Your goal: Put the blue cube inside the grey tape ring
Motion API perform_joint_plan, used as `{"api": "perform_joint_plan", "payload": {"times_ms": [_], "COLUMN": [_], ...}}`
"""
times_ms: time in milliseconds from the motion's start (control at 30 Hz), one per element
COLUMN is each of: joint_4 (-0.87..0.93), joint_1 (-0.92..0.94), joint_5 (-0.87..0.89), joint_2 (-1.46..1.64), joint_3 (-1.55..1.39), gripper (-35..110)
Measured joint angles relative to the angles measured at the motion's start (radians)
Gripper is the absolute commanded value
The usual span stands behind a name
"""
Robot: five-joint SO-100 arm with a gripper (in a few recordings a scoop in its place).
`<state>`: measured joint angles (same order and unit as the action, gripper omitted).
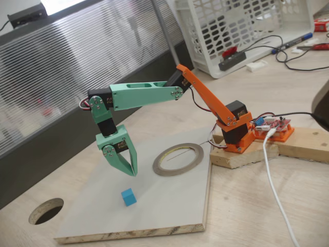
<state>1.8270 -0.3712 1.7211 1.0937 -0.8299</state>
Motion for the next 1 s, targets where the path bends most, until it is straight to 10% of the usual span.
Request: {"api": "perform_joint_plan", "payload": {"times_ms": [400,800,1000], "joint_4": [-0.006,0.037,0.141], "joint_1": [0.000,0.000,-0.002], "joint_5": [0.000,0.000,0.000], "joint_2": [0.000,0.002,-0.006], "joint_3": [0.011,0.012,0.012], "gripper": [3,91,102]}}
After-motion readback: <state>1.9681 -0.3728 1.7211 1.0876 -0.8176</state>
